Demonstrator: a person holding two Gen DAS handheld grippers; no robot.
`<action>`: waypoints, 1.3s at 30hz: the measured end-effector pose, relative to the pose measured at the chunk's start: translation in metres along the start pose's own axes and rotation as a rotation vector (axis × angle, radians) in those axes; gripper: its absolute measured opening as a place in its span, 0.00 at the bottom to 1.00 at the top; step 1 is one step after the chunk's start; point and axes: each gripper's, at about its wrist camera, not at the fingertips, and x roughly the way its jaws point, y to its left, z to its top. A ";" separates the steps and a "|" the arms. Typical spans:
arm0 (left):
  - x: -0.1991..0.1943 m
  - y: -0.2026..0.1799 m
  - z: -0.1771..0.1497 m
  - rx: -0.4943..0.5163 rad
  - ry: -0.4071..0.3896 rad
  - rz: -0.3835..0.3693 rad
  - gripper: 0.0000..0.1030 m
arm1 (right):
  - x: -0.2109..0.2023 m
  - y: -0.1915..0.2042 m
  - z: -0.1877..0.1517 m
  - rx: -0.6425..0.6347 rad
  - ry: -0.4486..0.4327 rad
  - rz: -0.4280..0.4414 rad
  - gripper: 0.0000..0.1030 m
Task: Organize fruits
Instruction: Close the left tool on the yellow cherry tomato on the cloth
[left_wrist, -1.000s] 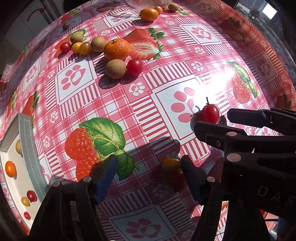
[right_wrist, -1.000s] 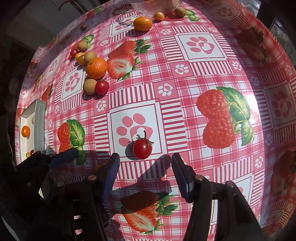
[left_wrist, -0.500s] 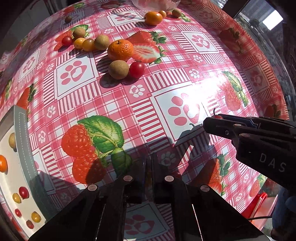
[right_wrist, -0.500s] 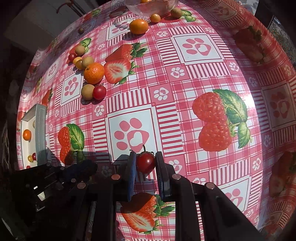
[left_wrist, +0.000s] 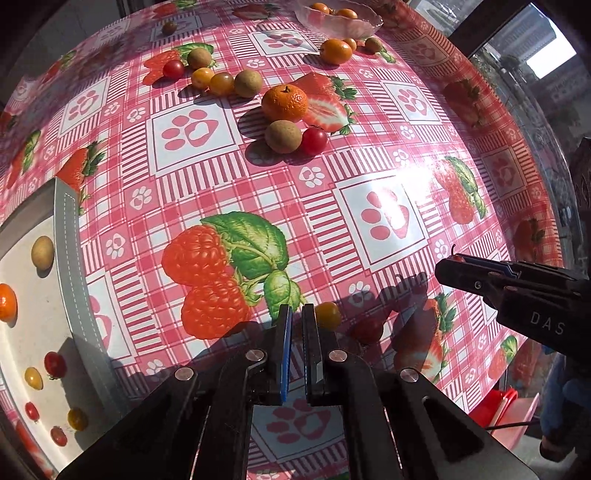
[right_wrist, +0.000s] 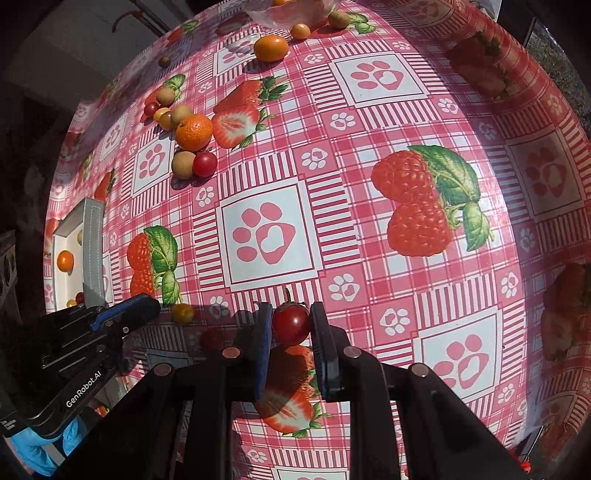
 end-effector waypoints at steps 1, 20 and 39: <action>0.000 -0.001 -0.001 0.006 0.000 0.003 0.07 | 0.001 0.001 0.000 0.001 0.002 0.001 0.22; 0.033 -0.039 0.010 0.040 -0.008 0.089 0.72 | -0.001 0.001 -0.007 0.024 0.005 0.008 0.22; 0.029 -0.033 0.000 0.011 0.020 0.040 0.19 | -0.010 0.004 -0.009 0.022 -0.006 0.018 0.22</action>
